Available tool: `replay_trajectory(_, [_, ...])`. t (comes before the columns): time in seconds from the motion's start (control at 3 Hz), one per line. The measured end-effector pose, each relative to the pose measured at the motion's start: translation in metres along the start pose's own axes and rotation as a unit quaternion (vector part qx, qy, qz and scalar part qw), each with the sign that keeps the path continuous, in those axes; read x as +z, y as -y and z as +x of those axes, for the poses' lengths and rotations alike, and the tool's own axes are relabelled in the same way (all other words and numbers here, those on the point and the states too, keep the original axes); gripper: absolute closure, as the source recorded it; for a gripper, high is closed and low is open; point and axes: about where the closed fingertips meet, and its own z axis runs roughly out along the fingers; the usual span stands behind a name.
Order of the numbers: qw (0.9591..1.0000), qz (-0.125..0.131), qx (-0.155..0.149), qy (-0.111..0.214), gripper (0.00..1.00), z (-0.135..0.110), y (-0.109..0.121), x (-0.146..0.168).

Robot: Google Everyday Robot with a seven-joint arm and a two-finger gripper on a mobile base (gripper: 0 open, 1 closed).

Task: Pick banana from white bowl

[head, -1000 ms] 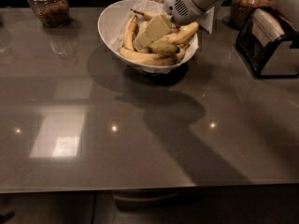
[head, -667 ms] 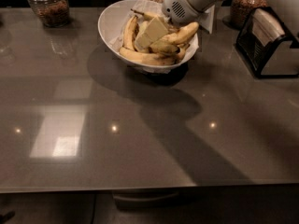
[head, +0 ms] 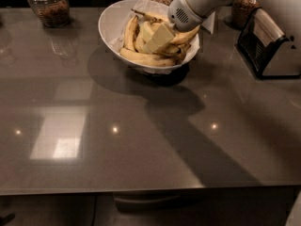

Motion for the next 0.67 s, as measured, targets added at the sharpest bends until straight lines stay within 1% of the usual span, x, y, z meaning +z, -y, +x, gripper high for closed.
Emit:
replay_trajectory(0.33, [0.9998, 0.001, 0.009, -0.019, 0.48, 0.0132, 0.0051, 0.0083])
replay_trajectory(0.67, [0.9998, 0.001, 0.009, -0.019, 0.68, 0.0130, 0.0051, 0.0081])
